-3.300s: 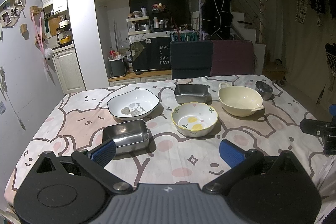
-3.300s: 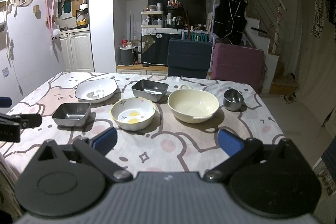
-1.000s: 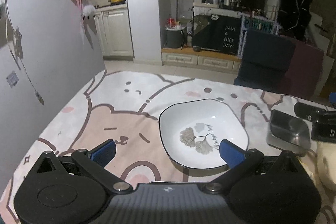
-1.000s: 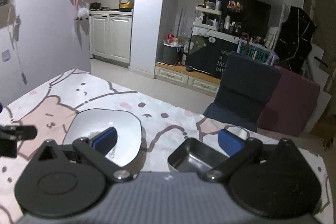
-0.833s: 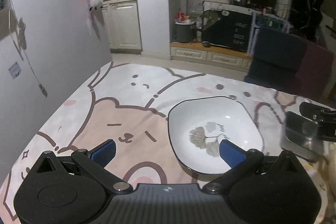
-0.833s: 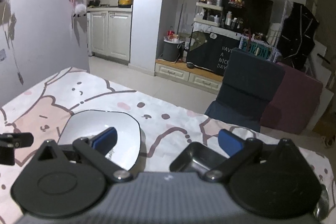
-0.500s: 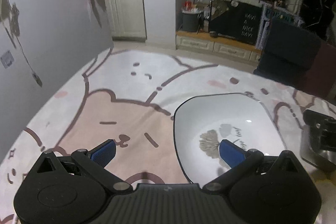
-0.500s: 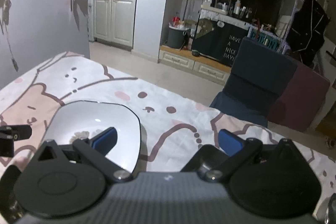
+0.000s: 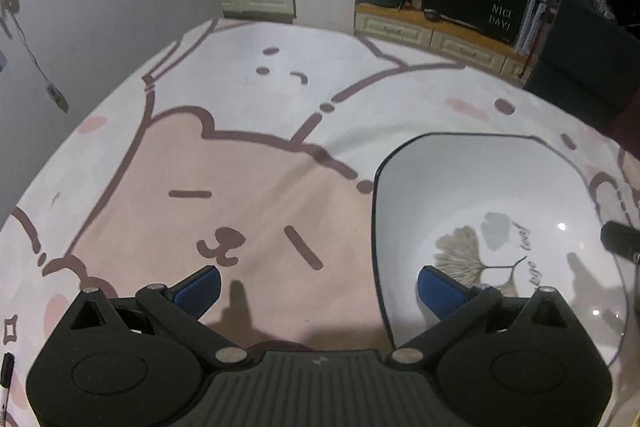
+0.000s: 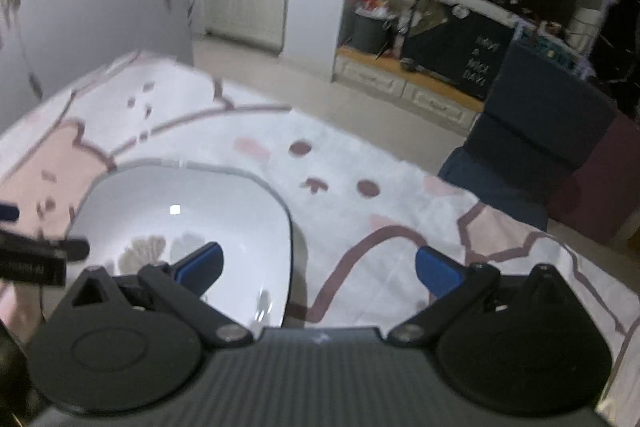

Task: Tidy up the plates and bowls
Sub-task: 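Move the left tool toward the white ginkgo plate while the right tool approaches its rim, then close the right gripper on the plate rim while the left gripper closes beside it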

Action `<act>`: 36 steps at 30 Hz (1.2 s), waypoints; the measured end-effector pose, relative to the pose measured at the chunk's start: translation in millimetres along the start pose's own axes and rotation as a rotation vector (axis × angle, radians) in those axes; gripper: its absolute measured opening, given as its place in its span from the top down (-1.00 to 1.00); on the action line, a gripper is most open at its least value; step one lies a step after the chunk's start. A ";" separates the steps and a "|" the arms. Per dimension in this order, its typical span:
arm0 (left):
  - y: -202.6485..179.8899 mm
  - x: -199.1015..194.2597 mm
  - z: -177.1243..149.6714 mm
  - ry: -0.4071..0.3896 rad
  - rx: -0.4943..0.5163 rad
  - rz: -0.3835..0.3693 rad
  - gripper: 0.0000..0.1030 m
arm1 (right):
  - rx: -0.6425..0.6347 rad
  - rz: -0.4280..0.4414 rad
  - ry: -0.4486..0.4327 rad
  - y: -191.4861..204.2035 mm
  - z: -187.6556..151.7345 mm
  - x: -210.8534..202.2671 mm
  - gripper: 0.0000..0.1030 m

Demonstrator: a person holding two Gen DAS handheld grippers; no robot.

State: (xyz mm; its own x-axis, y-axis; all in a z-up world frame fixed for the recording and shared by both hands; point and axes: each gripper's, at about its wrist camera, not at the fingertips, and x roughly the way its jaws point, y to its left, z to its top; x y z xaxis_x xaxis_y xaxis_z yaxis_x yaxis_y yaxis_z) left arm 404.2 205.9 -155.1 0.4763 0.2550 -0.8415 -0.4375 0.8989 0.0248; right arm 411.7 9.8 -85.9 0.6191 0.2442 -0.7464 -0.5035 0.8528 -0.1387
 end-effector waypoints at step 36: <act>8.5 13.1 -4.2 0.020 0.028 -0.152 -0.79 | 0.126 0.179 0.241 -8.5 5.1 42.8 0.48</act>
State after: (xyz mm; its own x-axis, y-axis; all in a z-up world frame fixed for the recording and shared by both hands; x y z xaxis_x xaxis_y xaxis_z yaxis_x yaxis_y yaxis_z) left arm 403.5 215.4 -168.2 0.5196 0.1086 -0.8475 -0.3399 0.9363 -0.0883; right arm 445.6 15.4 -113.4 0.3597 0.2917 -0.8863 -0.5038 0.8602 0.0787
